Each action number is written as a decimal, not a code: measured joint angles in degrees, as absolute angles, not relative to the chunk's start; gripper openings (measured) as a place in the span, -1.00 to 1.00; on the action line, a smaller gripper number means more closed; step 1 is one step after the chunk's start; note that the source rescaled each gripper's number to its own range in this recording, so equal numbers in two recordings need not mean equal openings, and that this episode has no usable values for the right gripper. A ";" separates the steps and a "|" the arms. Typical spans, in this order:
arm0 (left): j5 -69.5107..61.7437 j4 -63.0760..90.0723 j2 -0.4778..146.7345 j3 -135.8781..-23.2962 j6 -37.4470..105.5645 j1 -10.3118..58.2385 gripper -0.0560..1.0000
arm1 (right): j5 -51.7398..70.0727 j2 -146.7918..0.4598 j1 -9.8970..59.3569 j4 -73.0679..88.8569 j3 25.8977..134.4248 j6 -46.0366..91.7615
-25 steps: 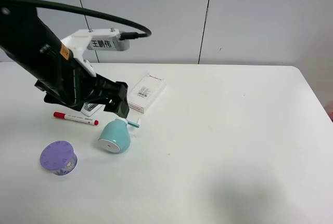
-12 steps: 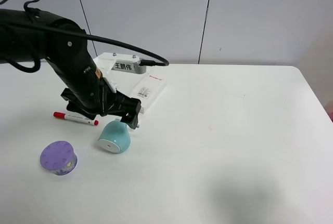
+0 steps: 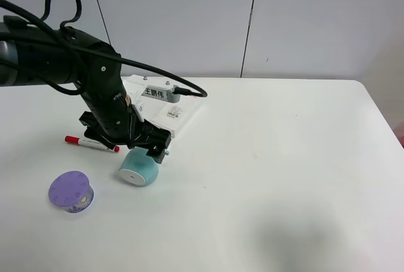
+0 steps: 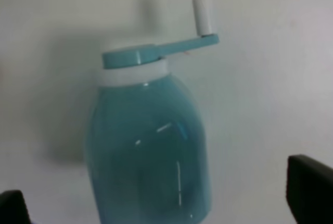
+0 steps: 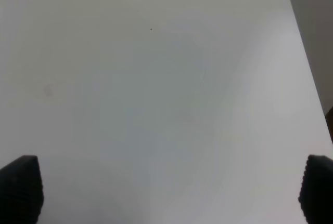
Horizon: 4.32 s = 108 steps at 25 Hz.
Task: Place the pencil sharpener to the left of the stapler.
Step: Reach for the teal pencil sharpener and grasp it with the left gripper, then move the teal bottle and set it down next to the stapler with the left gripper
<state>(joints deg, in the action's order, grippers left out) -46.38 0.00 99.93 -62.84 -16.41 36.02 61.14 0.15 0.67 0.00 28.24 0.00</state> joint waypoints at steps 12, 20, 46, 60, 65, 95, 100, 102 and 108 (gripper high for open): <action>-45.57 0.00 106.43 -62.84 -16.41 34.48 1.00 | 61.14 0.15 0.67 0.00 28.24 0.00; -42.25 2.21 109.44 -62.84 -16.41 33.32 1.00 | 61.14 0.15 0.67 0.00 28.24 0.00; -68.97 -2.50 93.64 -79.16 1.64 27.92 -0.79 | 61.14 0.15 0.67 0.00 28.24 0.00; -69.07 -1.56 100.43 -92.71 34.36 6.80 -0.79 | 61.14 0.15 0.67 0.00 28.24 0.00; -65.13 2.67 105.48 -93.48 38.88 3.61 -0.79 | 61.14 0.15 0.67 0.00 28.24 0.00; -69.56 8.24 132.20 -114.87 24.89 -0.69 -0.79 | 61.14 0.15 0.67 0.00 28.24 0.00; -69.62 8.24 132.20 -114.52 24.89 -0.69 -0.79 | 61.14 0.15 0.67 0.00 28.24 0.00; -69.62 8.11 132.20 -114.52 24.89 -0.69 -0.79 | 61.14 0.15 0.67 0.00 28.24 0.00; -69.62 6.63 133.06 -114.52 24.89 -0.69 -0.79 | 61.14 0.15 0.67 0.00 28.24 0.00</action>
